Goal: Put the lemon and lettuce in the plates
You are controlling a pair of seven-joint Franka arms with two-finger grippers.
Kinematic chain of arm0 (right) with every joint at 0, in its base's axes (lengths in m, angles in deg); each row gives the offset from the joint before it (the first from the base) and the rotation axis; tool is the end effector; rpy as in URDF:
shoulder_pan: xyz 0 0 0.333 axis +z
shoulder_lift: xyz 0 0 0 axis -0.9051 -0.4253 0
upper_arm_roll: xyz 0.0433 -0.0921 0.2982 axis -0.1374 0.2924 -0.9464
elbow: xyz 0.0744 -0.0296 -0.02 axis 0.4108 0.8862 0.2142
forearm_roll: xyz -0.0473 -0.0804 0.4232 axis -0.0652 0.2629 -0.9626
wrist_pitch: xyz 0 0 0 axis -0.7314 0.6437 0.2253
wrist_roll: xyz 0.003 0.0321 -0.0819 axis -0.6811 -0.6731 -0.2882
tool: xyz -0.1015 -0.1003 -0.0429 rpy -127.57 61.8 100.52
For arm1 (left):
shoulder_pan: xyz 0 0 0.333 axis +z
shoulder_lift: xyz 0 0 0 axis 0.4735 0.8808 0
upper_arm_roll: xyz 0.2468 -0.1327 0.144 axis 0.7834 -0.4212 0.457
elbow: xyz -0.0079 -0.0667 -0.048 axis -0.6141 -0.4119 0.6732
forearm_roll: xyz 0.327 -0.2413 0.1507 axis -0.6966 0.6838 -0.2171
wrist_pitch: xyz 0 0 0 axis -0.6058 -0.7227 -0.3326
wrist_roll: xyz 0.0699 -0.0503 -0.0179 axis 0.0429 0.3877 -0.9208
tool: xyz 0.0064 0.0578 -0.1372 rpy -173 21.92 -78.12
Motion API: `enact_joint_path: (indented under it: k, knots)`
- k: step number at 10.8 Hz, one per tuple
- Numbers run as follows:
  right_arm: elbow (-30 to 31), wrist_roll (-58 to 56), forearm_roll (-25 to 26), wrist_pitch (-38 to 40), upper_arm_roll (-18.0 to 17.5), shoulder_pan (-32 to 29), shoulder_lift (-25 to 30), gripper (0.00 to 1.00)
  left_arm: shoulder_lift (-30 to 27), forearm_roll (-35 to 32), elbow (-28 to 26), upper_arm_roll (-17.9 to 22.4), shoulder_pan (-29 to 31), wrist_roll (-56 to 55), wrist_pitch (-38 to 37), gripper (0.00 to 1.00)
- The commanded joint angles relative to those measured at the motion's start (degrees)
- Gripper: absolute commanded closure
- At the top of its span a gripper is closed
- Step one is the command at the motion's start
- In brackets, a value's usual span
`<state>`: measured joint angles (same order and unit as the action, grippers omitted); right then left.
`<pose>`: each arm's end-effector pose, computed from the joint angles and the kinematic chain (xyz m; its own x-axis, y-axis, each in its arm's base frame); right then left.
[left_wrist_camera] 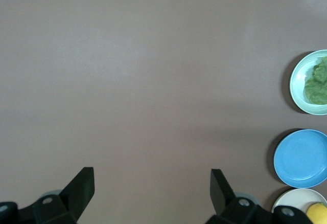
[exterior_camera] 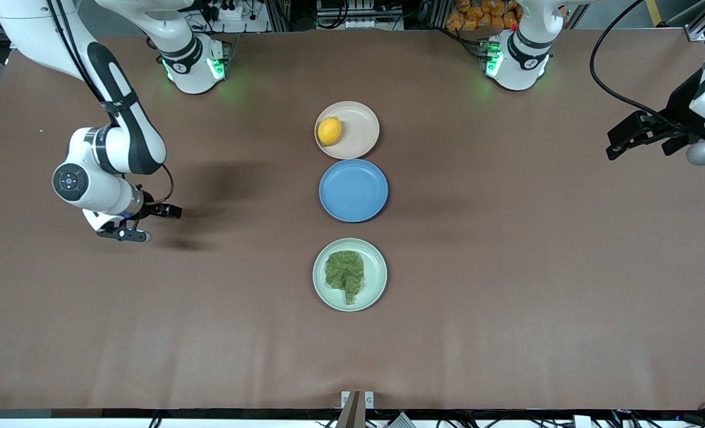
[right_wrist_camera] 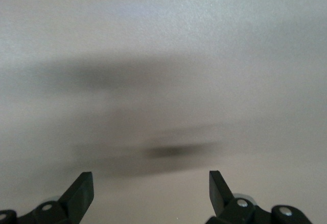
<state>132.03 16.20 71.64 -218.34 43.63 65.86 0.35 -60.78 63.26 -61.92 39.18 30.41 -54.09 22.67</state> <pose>0.5474 -0.0116 0.1381 0.9782 -0.1341 -0.1586 -0.1305 -0.9909 0.0324 0.5976 -0.0800 0.6181 0.9963 0.0804 0.0314 0.0802 -0.9967 0.0085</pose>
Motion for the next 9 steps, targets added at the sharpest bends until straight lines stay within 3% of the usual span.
enact_joint_path:
  k: [1, 6, 9]
  knots:
    - [1.6, -3.9, 1.3, 1.1, -0.2, -0.1, 6.9, 0.00, -1.3, 1.3, -0.9, -0.5, 0.8, 1.8, -0.6, 0.00]
    - [1.6, -8.9, 3.5, 9.2, -0.2, -0.2, 17.1, 0.00, -1.4, 1.1, -1.3, -1.7, 1.6, 1.8, -3.3, 0.00]
    - [0.9, -12.7, 4.6, 11.0, -0.2, -0.5, 19.3, 0.00, -1.0, 0.3, -0.9, -1.7, 1.1, 1.7, -3.2, 0.00]
